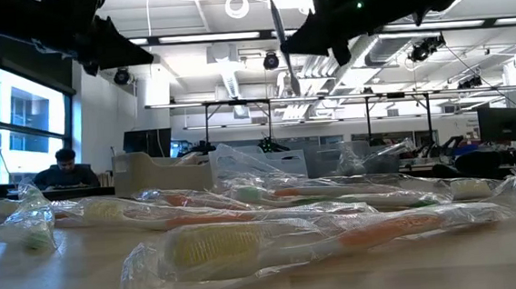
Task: Pick & Place Toothbrushes
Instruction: Put the blue toothbrush into the transparent bin
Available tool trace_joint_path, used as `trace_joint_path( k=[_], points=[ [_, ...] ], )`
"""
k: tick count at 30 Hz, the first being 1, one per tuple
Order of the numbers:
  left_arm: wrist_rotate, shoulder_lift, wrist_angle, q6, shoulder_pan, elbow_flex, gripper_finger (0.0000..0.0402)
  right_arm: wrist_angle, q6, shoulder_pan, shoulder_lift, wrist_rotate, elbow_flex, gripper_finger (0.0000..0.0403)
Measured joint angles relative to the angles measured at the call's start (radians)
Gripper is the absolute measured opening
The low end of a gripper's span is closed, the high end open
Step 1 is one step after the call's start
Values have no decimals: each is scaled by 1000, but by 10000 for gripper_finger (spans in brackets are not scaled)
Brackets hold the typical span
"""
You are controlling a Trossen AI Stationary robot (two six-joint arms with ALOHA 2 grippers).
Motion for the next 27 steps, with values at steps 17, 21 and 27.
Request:
trace_joint_path(
  k=[17, 21, 27],
  points=[
    [98, 221, 312, -25, 178, 0, 140, 113, -56, 1, 146, -1, 0, 13],
    [338, 287, 437, -32, 289, 0, 140, 112, -63, -1, 146, -3, 0, 13],
    [516, 388, 621, -31, 378, 0, 140, 129, -76, -1, 147, -3, 0, 13]
  ],
)
